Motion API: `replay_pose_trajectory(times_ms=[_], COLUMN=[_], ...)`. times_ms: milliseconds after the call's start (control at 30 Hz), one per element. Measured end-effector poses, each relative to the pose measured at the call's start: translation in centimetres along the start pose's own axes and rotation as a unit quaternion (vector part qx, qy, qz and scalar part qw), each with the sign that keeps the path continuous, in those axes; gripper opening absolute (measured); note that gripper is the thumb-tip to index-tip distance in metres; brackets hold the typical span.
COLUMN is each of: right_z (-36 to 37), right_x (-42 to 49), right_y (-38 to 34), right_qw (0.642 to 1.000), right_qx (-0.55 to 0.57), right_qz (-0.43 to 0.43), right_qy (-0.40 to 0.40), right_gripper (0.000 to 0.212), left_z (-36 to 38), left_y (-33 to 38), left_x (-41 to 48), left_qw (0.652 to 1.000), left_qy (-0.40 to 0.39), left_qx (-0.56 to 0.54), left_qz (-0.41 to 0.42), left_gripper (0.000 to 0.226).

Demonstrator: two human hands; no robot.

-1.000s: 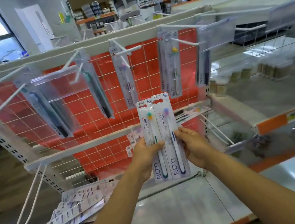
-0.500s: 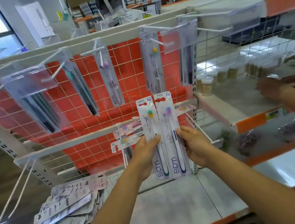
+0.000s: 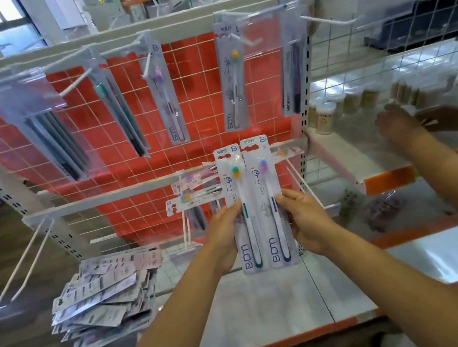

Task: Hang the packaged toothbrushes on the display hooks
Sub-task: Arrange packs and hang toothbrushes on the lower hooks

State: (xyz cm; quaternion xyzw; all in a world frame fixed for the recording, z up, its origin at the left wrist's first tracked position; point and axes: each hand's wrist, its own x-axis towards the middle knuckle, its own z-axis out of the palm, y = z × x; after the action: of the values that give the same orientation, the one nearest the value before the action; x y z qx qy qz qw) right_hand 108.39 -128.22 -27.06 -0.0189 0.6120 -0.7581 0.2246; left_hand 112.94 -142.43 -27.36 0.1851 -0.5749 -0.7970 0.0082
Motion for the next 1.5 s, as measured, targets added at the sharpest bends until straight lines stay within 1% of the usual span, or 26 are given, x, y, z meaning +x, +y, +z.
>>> replay_pose_trajectory(times_ms=[300, 467, 700, 1100, 1233, 1333, 1500], right_z=[0.2, 0.2, 0.1, -0.5, -0.6, -0.7, -0.8], right_x=[-0.1, -0.2, -0.3, -0.7, -0.9, -1.0, -1.3], right_y=[0.8, 1.3, 1.9, 3.0, 3.5, 4.2, 5.3], right_qw=[1.0, 0.999, 0.998, 0.998, 0.998, 0.998, 0.997], right_qx=[0.011, 0.013, 0.018, 0.023, 0.02, 0.01, 0.004], right_qz=[0.018, 0.011, 0.017, 0.028, 0.036, 0.049, 0.064], right_qy=[-0.018, -0.042, -0.051, -0.042, -0.039, -0.031, -0.04], right_gripper=[0.022, 0.022, 0.022, 0.023, 0.023, 0.025, 0.025], left_z=[-0.4, -0.9, -1.2, -1.4, -1.8, -2.1, -2.5], left_y=[-1.1, -1.7, -2.2, -3.3, -4.1, -4.9, -5.8], left_x=[-0.2, -0.3, -0.5, -1.1, -1.4, -1.7, -2.0], left_qw=[1.0, 1.0, 0.999, 0.999, 0.999, 0.998, 0.998], left_qy=[0.011, 0.013, 0.023, 0.004, -0.01, -0.007, 0.007], left_qx=[0.001, 0.013, 0.019, 0.021, 0.046, 0.059, 0.054], left_qz=[-0.009, -0.013, -0.017, -0.028, -0.018, -0.022, -0.03], left_gripper=[0.028, 0.029, 0.029, 0.031, 0.029, 0.036, 0.034])
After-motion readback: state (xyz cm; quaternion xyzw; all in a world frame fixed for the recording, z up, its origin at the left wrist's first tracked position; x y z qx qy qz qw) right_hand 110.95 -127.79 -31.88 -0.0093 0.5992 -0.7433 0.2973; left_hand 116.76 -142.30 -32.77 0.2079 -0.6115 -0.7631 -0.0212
